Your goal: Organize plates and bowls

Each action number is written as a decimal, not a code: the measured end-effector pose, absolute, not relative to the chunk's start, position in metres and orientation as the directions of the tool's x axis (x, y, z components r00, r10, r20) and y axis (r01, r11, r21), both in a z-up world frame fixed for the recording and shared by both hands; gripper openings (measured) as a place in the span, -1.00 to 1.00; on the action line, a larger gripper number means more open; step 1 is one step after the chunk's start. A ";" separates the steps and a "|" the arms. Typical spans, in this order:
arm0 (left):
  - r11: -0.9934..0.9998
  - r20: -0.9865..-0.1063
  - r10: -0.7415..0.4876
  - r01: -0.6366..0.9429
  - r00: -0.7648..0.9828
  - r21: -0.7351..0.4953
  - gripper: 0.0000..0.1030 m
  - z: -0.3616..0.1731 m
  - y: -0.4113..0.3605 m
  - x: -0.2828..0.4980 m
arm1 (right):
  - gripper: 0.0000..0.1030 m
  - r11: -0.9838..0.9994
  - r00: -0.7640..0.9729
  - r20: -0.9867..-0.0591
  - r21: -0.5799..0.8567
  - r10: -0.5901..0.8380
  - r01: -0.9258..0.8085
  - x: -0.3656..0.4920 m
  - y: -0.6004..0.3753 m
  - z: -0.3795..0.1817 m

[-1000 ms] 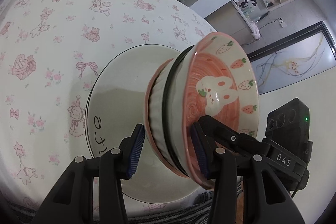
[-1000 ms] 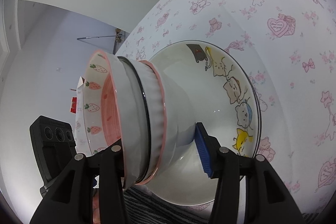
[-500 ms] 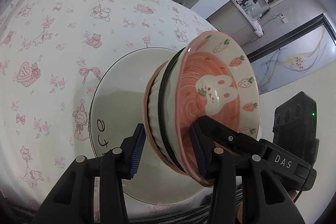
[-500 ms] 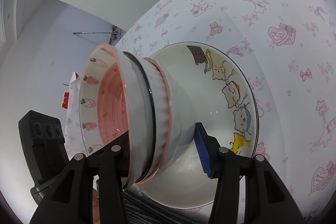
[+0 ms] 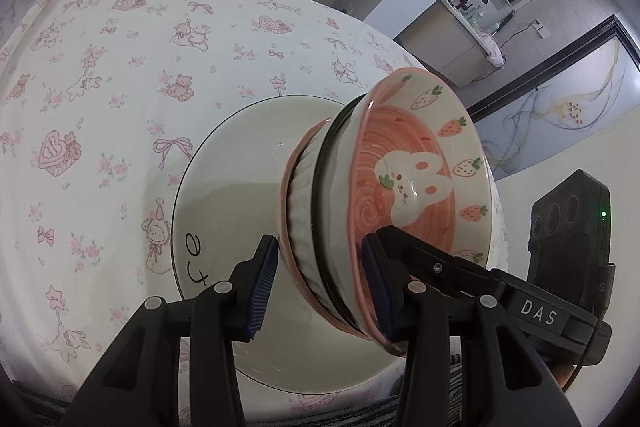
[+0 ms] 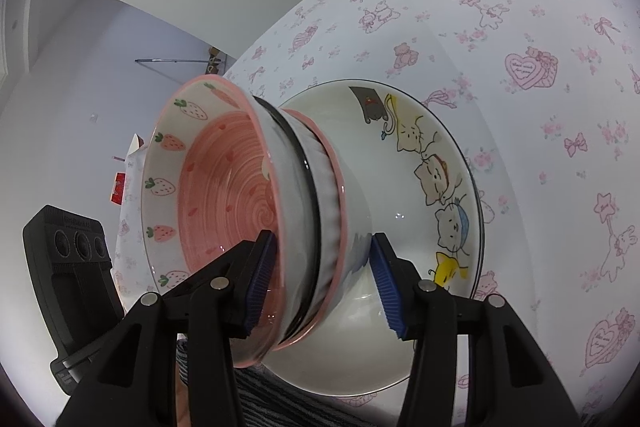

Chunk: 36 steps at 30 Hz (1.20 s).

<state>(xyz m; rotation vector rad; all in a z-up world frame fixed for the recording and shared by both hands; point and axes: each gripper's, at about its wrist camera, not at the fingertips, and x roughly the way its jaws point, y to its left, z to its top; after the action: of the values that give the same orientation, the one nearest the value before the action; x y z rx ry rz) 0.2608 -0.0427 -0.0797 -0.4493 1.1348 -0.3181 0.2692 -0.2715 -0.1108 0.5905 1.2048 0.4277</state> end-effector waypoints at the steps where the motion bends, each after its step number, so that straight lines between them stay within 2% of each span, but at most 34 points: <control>1: 0.881 -0.800 -0.443 0.028 0.405 -0.473 -0.11 -0.077 -0.044 0.260 | -0.06 0.781 0.314 -0.741 0.625 0.594 -0.003 0.269 -0.271 -0.110; 11: 0.953 -0.780 -0.295 0.105 0.552 -0.286 -0.11 -0.047 -0.056 0.247 | -0.01 0.832 0.370 -0.764 0.554 0.529 -0.044 0.266 -0.270 -0.091; 15: 0.975 -0.687 -0.218 0.134 0.693 -0.175 -0.09 -0.019 -0.059 0.227 | 0.11 0.856 0.447 -0.745 0.507 0.494 -0.101 0.258 -0.267 -0.070; 18: 0.984 -0.571 -0.178 0.151 0.801 -0.095 -0.05 0.006 -0.063 0.204 | 0.16 0.890 0.543 -0.719 0.437 0.434 -0.133 0.247 -0.267 -0.049; 24: 0.991 -0.356 -0.118 0.131 0.927 0.012 0.01 0.044 -0.062 0.155 | 0.17 0.929 0.730 -0.587 0.320 0.349 -0.186 0.210 -0.274 0.002; 30: 0.995 -0.177 -0.099 0.103 0.979 0.014 0.02 0.072 -0.047 0.105 | 0.20 0.943 0.860 -0.407 0.248 0.308 -0.221 0.166 -0.284 0.045; 32: 0.996 -0.113 -0.082 0.084 0.990 0.017 0.19 0.081 -0.043 0.087 | 0.22 0.945 0.886 -0.351 0.231 0.303 -0.232 0.152 -0.283 0.057; 33: 0.997 -0.083 -0.075 0.077 0.994 0.018 0.21 0.084 -0.040 0.079 | 0.24 0.947 0.900 -0.320 0.217 0.297 -0.235 0.142 -0.282 0.063; 35: 0.998 -0.028 -0.063 0.063 0.998 0.023 0.36 0.091 -0.035 0.063 | 0.57 0.953 0.925 -0.255 0.189 0.281 -0.237 0.126 -0.282 0.073; 36: 0.998 -0.011 -0.059 0.059 0.998 0.023 0.45 0.092 -0.033 0.057 | 0.59 0.958 0.940 -0.215 0.171 0.266 -0.231 0.116 -0.281 0.077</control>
<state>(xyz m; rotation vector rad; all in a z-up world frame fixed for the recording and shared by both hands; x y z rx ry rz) 0.0571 -0.0325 0.0920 0.0230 0.0102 -0.0589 0.1161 -0.2812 0.0769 0.1448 0.2392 0.2546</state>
